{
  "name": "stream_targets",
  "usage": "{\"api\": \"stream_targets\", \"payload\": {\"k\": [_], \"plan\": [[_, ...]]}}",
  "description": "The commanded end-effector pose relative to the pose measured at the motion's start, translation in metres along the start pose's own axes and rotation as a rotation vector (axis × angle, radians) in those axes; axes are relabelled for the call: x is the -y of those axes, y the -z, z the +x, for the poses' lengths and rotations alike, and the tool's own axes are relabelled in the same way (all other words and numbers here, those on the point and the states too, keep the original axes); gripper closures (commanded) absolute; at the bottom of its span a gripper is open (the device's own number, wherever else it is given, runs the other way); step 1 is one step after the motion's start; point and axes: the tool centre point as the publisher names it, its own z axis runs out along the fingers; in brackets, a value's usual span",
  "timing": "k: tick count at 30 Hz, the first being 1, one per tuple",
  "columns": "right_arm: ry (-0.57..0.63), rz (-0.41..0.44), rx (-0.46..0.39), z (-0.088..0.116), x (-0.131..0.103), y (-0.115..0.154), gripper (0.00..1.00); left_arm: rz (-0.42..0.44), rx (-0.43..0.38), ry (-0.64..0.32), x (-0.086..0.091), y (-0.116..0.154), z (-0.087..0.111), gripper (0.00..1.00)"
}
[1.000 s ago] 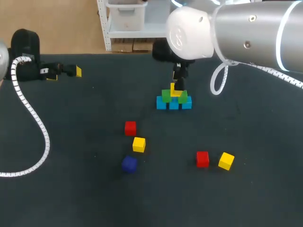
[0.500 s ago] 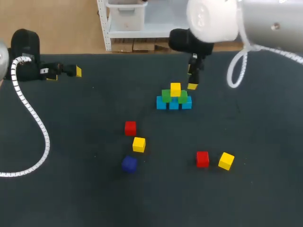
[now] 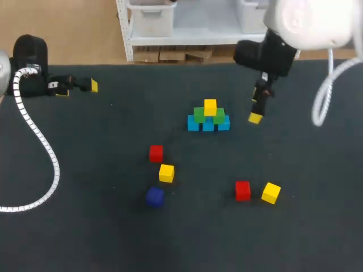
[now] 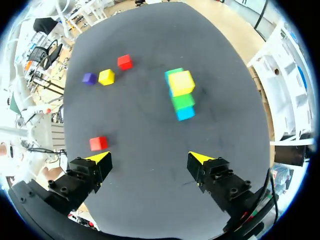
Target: Place the blue cubes, place green cubes on the blue cubes, place the yellow cubes on the green cubes, then place the red cubes on the yellow cubes, and place purple cube on the red cubes.
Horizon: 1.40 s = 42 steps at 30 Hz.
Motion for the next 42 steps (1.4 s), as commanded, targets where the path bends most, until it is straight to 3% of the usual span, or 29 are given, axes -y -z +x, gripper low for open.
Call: {"api": "stream_targets", "payload": {"k": [1,6,14,17,20,21,22,23,25,30,33,42], "plan": [[0.045,0.039,0.087,0.017,-0.032,-0.004,0.0,0.012,0.006,-0.002,-0.002,0.0,0.001,0.0],[0.078,0.03,0.062,0.024,-0.052,-0.017,0.0,0.012,0.006,-0.002,-0.002,0.0,0.001,0.0],[0.089,0.122,0.012,0.037,-0.075,-0.037,0.02,0.012,0.006,-0.002,-0.002,0.0,0.001,0.0],[0.066,0.13,0.005,0.043,-0.08,-0.04,0.01,0.012,0.006,-0.002,-0.002,0.0,0.001,0.0],[0.028,0.191,-0.021,0.049,-0.087,-0.045,0.04,0.012,0.006,-0.002,-0.002,0.0,0.001,0.0],[-0.002,0.188,-0.025,0.051,-0.088,-0.047,0.07,0.012,0.006,-0.002,-0.002,0.0,0.001,0.0],[-0.02,0.193,-0.029,0.053,-0.09,-0.049,0.2,0.012,0.006,-0.002,-0.002,0.0,0.001,0.0],[-0.018,0.216,-0.037,0.055,-0.092,-0.052,0.26,0.012,0.006,-0.002,-0.002,0.0,0.001,0.0],[-0.011,0.231,-0.043,0.06,-0.097,-0.059,0.24,0.012,0.006,-0.002,-0.002,0.0,0.001,0.0],[-0.074,0.203,-0.059,0.068,-0.1,-0.074,0.06,0.012,0.006,-0.002,-0.002,0.0,0.001,0.0],[-0.125,0.245,-0.091,0.072,-0.099,-0.085,0.02,0.012,0.006,-0.002,-0.002,0.0,0.001,0.0],[-0.144,0.23,-0.101,0.074,-0.1,-0.101,0.0,0.012,0.006,-0.002,-0.002,0.0,0.001,0.0]]}}
